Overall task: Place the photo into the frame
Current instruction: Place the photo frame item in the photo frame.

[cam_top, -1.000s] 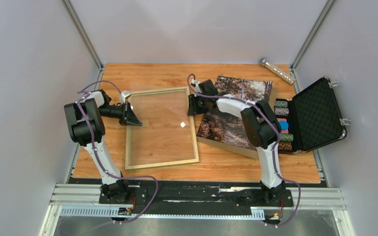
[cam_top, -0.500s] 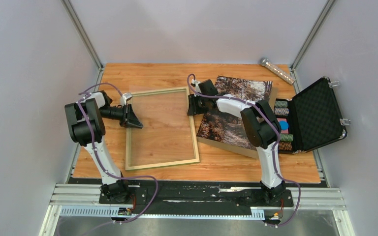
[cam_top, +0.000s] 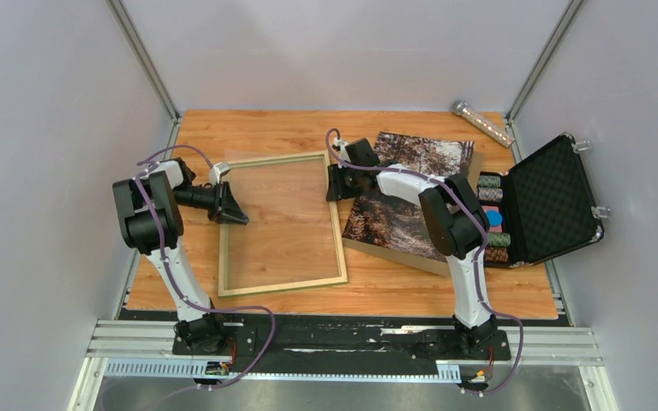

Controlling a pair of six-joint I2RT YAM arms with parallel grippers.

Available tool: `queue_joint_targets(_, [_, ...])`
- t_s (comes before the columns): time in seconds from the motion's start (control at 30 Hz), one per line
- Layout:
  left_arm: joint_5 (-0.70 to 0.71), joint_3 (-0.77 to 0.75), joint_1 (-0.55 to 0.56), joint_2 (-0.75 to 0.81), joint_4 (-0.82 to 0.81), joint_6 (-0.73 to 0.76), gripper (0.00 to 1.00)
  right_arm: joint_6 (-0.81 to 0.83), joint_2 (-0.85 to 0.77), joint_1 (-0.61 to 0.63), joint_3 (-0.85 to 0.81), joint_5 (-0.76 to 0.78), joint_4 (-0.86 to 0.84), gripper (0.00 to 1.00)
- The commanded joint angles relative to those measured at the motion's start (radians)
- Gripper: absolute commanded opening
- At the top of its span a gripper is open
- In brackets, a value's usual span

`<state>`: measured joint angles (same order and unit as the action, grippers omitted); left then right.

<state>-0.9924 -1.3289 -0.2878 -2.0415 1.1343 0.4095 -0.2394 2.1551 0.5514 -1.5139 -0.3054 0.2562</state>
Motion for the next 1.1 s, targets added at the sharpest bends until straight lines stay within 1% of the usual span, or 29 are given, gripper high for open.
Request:
queue_joint_targets(0.0, [-0.017,-0.032,0.004,0.023,0.004,0.004,0.3,-0.009,0.028,0.01,-0.025,0.002,-0.015,0.39])
queue_joint_targets(0.43, [-0.001,-0.074,0.016,-0.033,0.009,0.024,0.3,-0.003,0.029,0.009,-0.028,-0.045,-0.014,0.44])
queue_joint_targets(0.7, [0.0,-0.035,0.025,-0.025,-0.047,-0.012,0.29,-0.01,0.031,0.009,-0.028,-0.06,-0.014,0.46])
queue_joint_targets(1.07, [0.012,-0.01,0.027,-0.024,-0.075,-0.031,0.29,-0.014,0.034,0.008,-0.031,-0.062,-0.014,0.47])
